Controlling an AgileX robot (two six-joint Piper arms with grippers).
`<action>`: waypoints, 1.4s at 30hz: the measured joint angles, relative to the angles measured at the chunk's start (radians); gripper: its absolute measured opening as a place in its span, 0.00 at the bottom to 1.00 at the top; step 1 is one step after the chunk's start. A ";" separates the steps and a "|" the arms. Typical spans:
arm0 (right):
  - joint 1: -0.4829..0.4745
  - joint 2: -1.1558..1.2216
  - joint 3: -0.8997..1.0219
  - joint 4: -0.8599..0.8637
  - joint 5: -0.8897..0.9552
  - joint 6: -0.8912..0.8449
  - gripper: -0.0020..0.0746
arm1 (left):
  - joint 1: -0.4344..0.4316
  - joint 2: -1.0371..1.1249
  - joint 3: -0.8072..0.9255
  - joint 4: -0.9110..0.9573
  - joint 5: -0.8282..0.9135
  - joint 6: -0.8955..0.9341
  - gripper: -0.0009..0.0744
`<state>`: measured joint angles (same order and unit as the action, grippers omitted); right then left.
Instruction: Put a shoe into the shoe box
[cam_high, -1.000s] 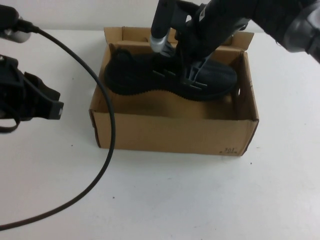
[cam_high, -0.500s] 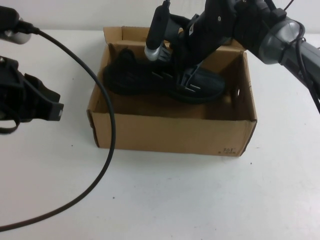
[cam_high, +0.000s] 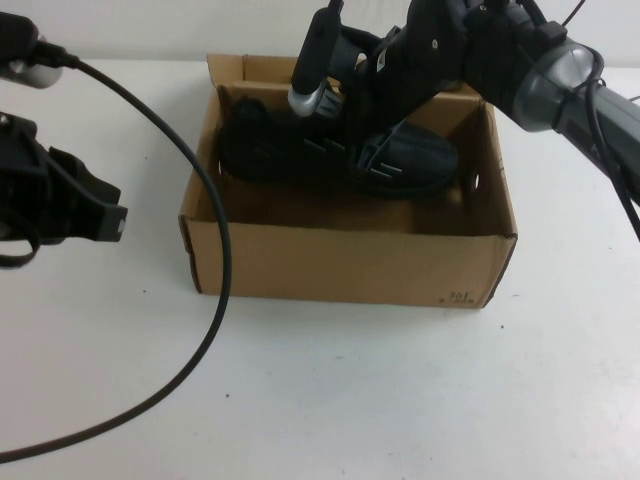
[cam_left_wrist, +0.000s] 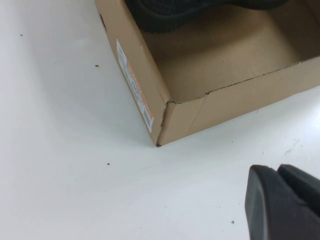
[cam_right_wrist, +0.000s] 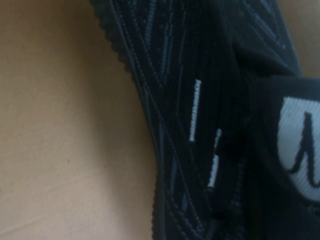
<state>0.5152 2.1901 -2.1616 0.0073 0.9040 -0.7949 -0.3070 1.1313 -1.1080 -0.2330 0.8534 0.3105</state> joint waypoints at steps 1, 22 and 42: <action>0.000 0.000 0.000 0.000 -0.006 0.002 0.05 | 0.000 0.000 0.000 0.000 0.000 0.000 0.01; 0.000 -0.045 -0.004 0.003 -0.044 0.028 0.35 | 0.000 0.000 0.000 -0.003 0.008 0.000 0.01; -0.139 -0.616 0.053 0.015 0.201 0.533 0.01 | 0.000 -0.291 0.018 0.136 -0.038 0.016 0.01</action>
<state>0.3760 1.5744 -2.1082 0.0220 1.1054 -0.2619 -0.3070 0.8406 -1.0900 -0.0971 0.8156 0.3266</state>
